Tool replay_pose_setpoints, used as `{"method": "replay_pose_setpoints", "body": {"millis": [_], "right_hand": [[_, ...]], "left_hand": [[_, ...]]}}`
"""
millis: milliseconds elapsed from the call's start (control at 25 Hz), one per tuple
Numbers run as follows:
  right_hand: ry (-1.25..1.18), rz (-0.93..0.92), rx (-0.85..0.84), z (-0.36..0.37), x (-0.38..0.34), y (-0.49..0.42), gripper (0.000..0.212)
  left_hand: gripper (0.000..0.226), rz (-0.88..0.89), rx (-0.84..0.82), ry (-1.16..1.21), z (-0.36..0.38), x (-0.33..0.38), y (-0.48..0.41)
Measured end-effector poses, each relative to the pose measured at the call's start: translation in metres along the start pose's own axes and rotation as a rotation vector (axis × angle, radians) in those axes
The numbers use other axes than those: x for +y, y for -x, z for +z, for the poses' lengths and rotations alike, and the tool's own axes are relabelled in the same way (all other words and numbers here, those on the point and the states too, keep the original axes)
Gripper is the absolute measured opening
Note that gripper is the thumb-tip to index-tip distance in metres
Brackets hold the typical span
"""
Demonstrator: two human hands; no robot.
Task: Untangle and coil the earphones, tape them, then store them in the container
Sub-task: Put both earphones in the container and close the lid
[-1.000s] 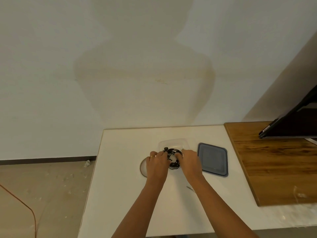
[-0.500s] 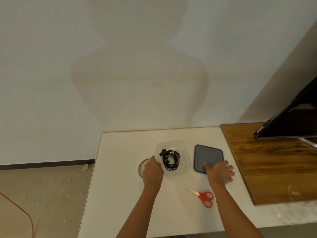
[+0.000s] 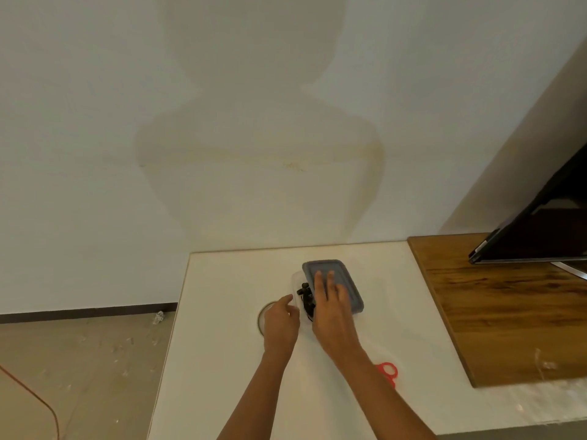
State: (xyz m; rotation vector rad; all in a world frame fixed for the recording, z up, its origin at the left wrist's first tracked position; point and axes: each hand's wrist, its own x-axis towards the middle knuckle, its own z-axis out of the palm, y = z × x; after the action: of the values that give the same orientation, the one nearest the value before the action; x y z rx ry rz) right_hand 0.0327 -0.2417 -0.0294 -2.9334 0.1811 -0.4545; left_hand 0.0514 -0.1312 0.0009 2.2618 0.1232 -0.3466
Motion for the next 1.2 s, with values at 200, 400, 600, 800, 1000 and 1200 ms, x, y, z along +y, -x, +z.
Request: {"method": "replay_pose_setpoints", "body": {"millis": [200, 400, 600, 800, 1000, 1200], "right_hand": [[0.043, -0.093, -0.022, 0.008, -0.019, 0.019, 0.065], [-0.082, 0.142, 0.177, -0.012, 0.018, -0.012, 0.030], [-0.339, 0.567, -0.266, 0.002, 0.053, -0.045, 0.038], [-0.547, 0.621, -0.248, 0.022, 0.053, -0.043, 0.036], [-0.619, 0.689, -0.234, 0.028, 0.054, -0.042, 0.035], [-0.594, 0.761, -0.248, 0.031, 0.053, -0.039, 0.047]], "left_hand": [[0.036, 0.012, -0.025, 0.064, -0.002, -0.005, -0.004], [0.031, -0.007, 0.062, 0.147, 0.003, -0.005, -0.009], [0.044, -0.029, 0.031, 0.042, 0.017, 0.010, -0.029], [0.032, -0.024, 0.174, -0.011, 0.034, 0.013, -0.055], [0.040, -0.135, 0.149, 0.038, 0.034, 0.016, -0.060], [0.052, -0.158, 0.124, -0.043, 0.037, 0.014, -0.062]]}}
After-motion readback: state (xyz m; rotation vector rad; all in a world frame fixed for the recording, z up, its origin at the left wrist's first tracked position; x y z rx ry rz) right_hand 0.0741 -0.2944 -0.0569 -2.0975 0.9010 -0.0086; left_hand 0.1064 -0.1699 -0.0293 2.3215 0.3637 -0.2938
